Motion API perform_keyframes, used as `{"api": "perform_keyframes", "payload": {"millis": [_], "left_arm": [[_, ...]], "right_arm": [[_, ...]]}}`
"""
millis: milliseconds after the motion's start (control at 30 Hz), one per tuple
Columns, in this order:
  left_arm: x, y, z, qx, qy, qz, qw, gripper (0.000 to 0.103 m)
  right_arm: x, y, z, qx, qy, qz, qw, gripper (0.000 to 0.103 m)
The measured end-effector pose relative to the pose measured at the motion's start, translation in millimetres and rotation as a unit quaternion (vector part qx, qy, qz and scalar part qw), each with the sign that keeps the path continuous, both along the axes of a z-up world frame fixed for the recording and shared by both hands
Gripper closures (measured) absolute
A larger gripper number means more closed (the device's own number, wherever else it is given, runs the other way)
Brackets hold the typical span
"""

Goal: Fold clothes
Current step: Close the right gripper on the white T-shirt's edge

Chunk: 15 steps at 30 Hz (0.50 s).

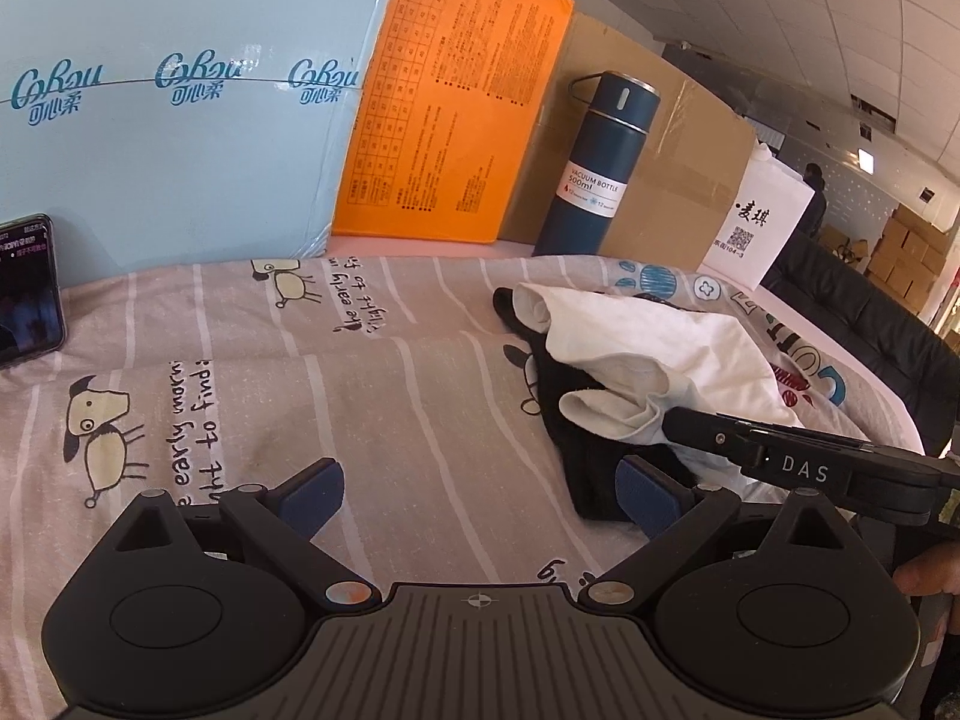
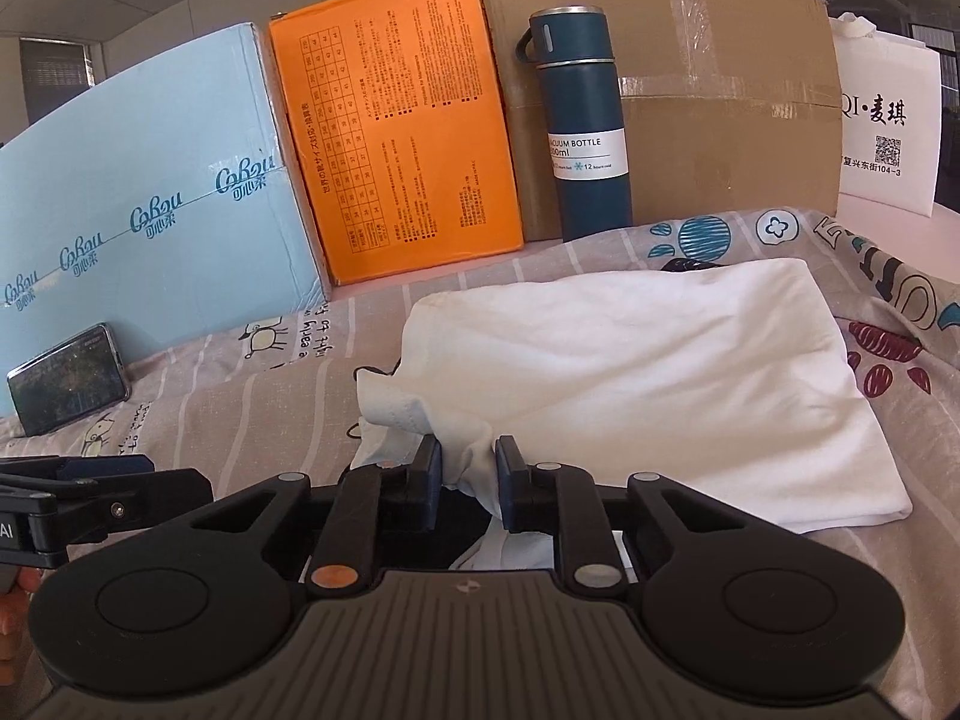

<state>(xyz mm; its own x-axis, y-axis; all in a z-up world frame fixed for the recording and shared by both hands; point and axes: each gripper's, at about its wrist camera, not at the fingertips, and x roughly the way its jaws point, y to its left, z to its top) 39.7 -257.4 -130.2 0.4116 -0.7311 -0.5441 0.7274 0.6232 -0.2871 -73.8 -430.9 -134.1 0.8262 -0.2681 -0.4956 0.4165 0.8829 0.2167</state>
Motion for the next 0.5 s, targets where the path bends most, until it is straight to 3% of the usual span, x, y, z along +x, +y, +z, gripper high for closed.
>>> {"api": "perform_keyframes", "payload": {"millis": [500], "left_arm": [[-13,-30,-5,0.007,-0.009,-0.031,0.9995,0.004]], "right_arm": [[-28,-32,11,0.092,-0.088,-0.059,0.990,0.087]]}}
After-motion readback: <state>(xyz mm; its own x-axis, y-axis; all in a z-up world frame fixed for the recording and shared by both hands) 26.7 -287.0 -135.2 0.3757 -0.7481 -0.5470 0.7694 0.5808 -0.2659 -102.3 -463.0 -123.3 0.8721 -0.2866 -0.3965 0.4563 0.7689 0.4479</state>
